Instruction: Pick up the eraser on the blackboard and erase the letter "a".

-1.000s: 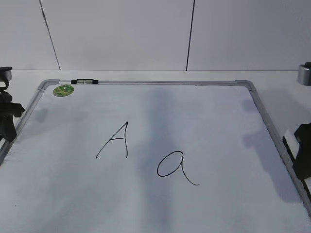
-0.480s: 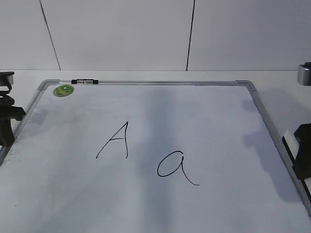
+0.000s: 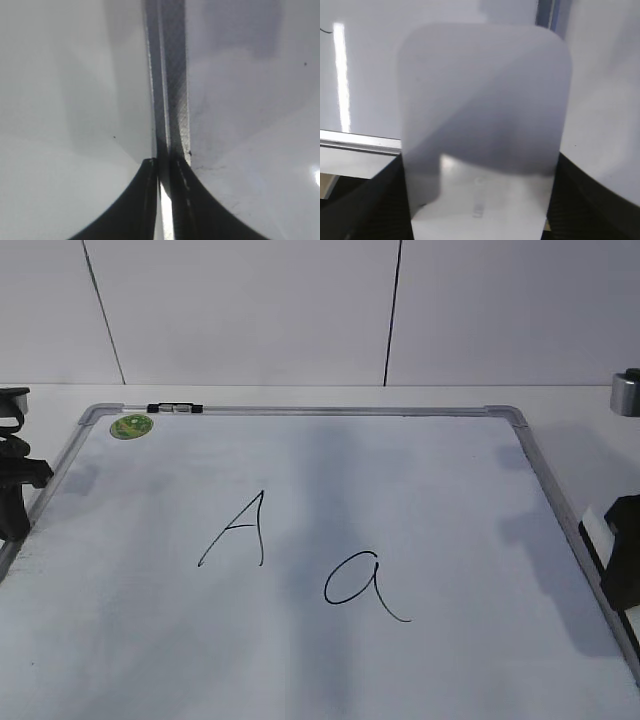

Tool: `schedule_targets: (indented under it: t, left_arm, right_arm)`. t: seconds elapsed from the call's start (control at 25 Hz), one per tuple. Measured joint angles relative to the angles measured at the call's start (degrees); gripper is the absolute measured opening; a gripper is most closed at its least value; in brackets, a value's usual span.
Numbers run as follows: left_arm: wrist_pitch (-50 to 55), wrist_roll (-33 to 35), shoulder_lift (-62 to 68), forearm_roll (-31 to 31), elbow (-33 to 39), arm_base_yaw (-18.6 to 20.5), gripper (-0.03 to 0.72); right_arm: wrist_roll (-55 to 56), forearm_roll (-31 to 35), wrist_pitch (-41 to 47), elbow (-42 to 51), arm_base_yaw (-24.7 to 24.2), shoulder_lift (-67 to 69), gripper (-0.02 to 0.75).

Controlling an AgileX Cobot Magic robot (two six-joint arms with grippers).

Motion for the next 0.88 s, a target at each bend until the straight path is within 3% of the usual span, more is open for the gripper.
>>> schedule_targets:
  t: [0.24, 0.88]
  left_arm:
    - [0.0, 0.0, 0.0, 0.0, 0.0, 0.0, 0.054]
    - [0.04, 0.0, 0.0, -0.1, 0.0, 0.0, 0.054]
  right_arm:
    - [-0.2, -0.23, 0.0, -0.97, 3.86, 2.16, 0.559]
    - [-0.1, -4.25, -2.61, -16.19, 15.37, 23.42, 0.559]
